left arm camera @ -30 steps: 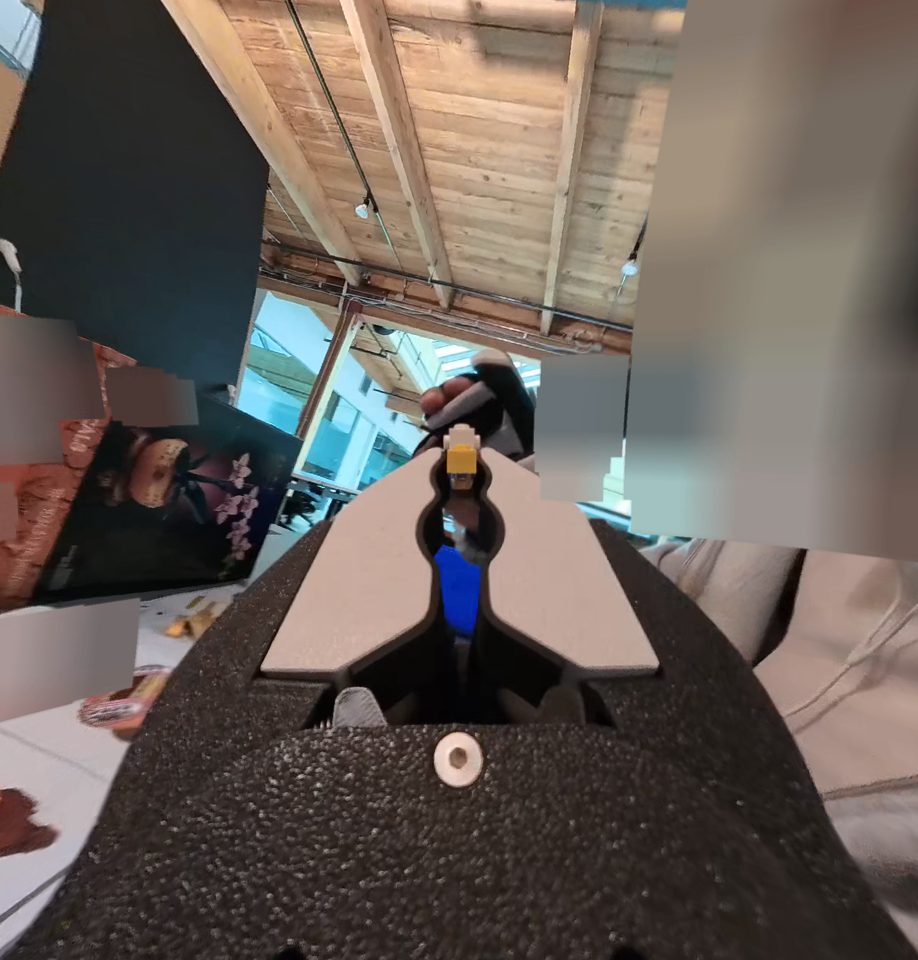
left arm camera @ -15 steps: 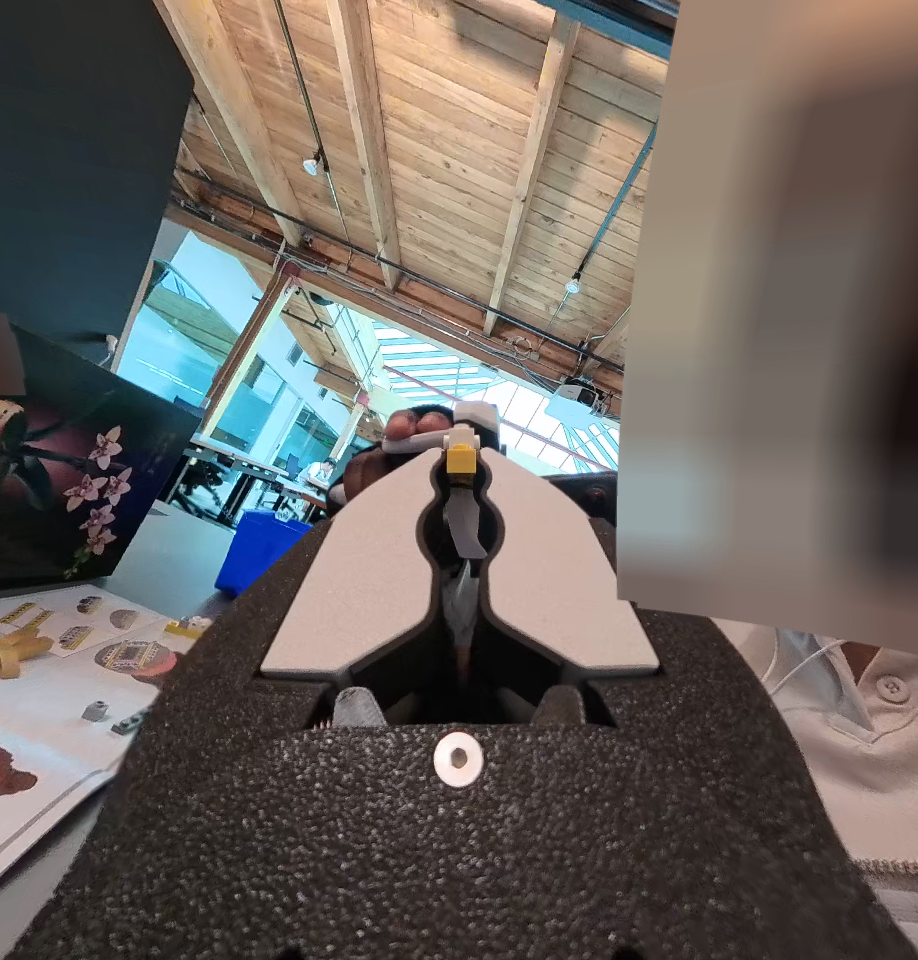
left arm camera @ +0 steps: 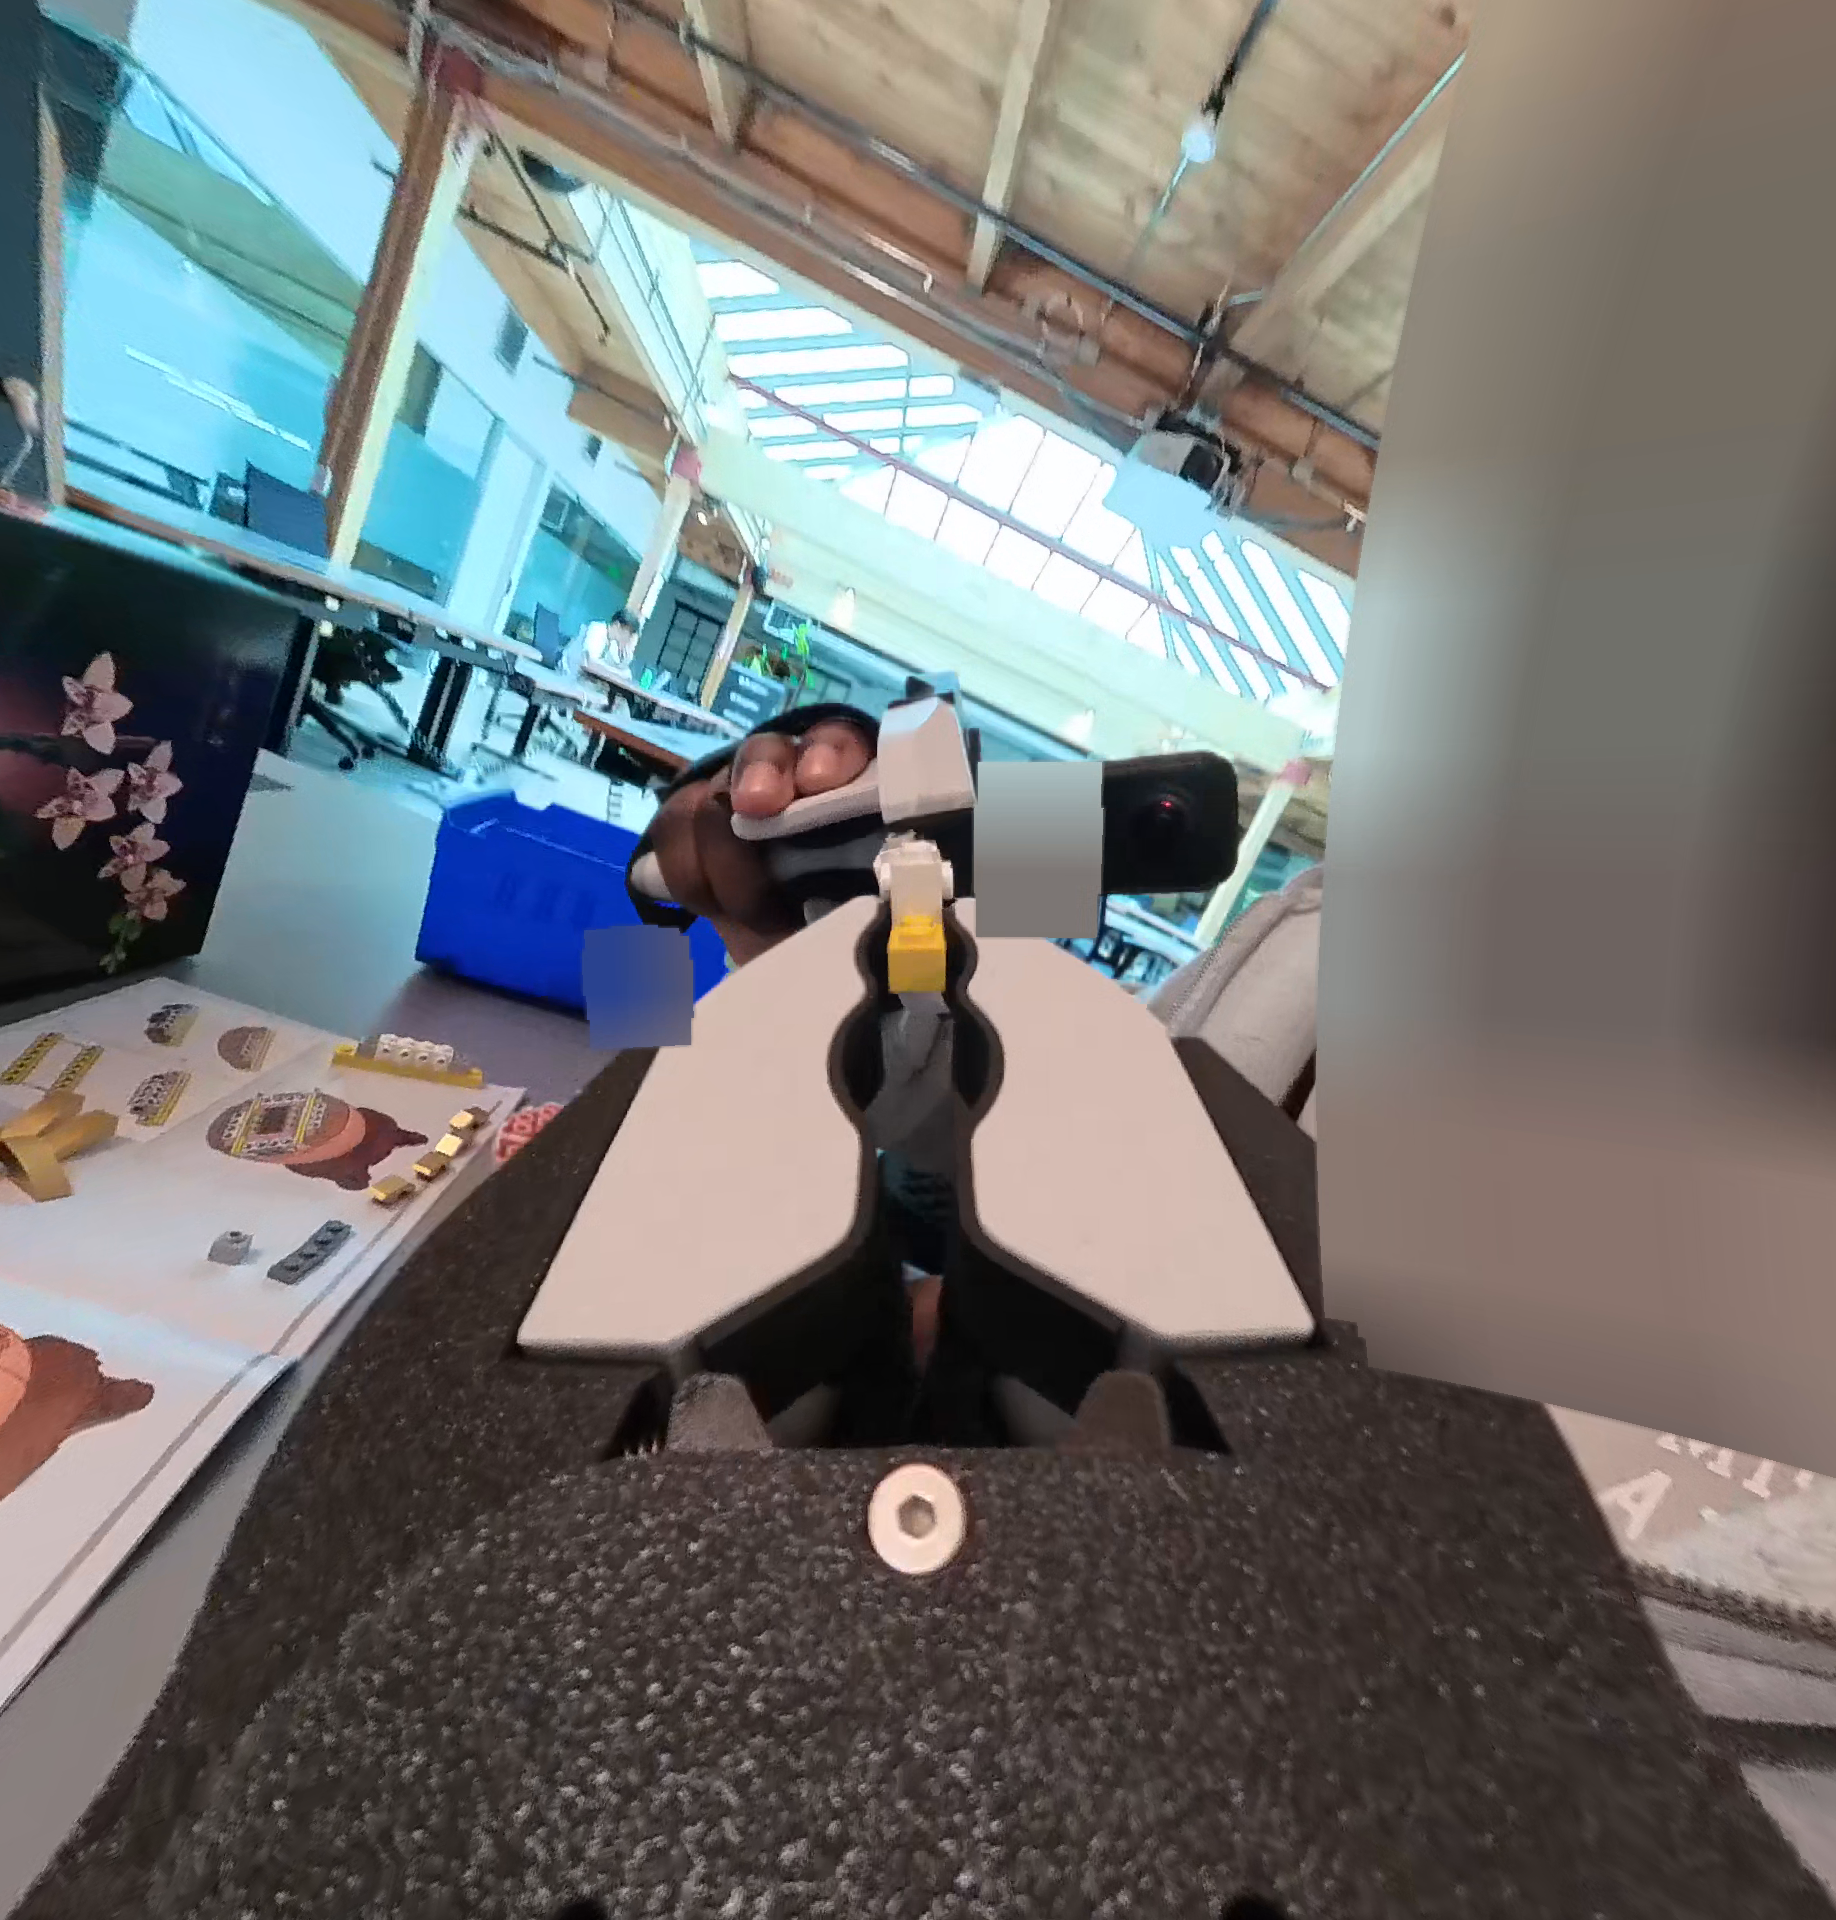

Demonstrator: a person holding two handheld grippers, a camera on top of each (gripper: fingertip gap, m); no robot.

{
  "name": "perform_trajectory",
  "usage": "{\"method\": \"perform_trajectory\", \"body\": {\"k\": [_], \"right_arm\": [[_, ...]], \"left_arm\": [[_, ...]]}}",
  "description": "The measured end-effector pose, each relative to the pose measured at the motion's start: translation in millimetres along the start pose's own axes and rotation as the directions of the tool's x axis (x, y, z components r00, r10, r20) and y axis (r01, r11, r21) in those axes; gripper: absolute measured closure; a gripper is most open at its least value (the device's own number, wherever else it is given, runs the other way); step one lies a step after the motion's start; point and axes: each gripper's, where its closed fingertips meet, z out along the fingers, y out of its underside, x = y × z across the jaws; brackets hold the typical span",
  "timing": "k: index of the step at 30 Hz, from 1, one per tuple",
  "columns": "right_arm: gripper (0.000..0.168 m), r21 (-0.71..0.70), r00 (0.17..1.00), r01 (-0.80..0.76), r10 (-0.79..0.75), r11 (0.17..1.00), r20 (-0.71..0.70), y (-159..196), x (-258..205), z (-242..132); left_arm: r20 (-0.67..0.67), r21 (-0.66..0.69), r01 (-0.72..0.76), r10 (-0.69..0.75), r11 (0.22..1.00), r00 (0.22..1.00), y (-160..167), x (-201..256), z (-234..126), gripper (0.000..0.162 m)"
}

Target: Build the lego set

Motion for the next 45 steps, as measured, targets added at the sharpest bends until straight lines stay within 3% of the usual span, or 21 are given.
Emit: {"method": "perform_trajectory", "body": {"k": [5, 13, 24, 28, 30, 32, 38, 45], "right_arm": [[0.149, -0.028, 0.990, 0.142, -0.143, 0.989, -0.017, 0, 1, -7], [0.151, -0.102, 0.946, 0.318, -0.322, 0.942, -0.025, 10, -5, -13], [0.150, 0.037, 0.988, -0.077, 0.082, 0.996, -0.132, 7, 11, -20], [0.149, 0.005, 0.989, -0.073, 0.073, 0.997, -0.125, 8, 11, -20], [0.136, -0.001, 0.990, -0.059, 0.058, 0.998, -0.127, 6, 14, -19], [0.134, -0.010, 0.993, -0.028, 0.026, 1.000, -0.119, 4, 14, -17], [0.141, -0.019, 0.997, -0.017, 0.016, 1.000, -0.074, 10, 4, -12], [0.147, 0.003, 0.986, -0.164, 0.164, 0.986, -0.034, 12, 1, -12]], "left_arm": [[0.012, -0.018, 0.116, -0.116, 0.993, 0.993, 2, -1, 8, 0.155], [0.022, 0.069, 0.274, -0.276, 0.959, 0.961, 7, -14, 12, 0.154], [-0.002, 0.098, 0.194, -0.195, 0.976, 0.981, -3, -8, 26, 0.153], [0.032, 0.103, 0.164, -0.168, 0.981, 0.985, -3, -11, 26, 0.155], [0.028, 0.110, 0.182, -0.186, 0.977, 0.982, -2, -11, 26, 0.155], [0.033, 0.103, 0.194, -0.199, 0.976, 0.979, 1, -13, 26, 0.155], [-0.020, 0.100, 0.241, -0.240, 0.965, 0.971, 3, -6, 32, 0.155], [0.033, 0.065, 0.214, -0.217, 0.975, 0.976, 6, -9, 33, 0.155]]}}
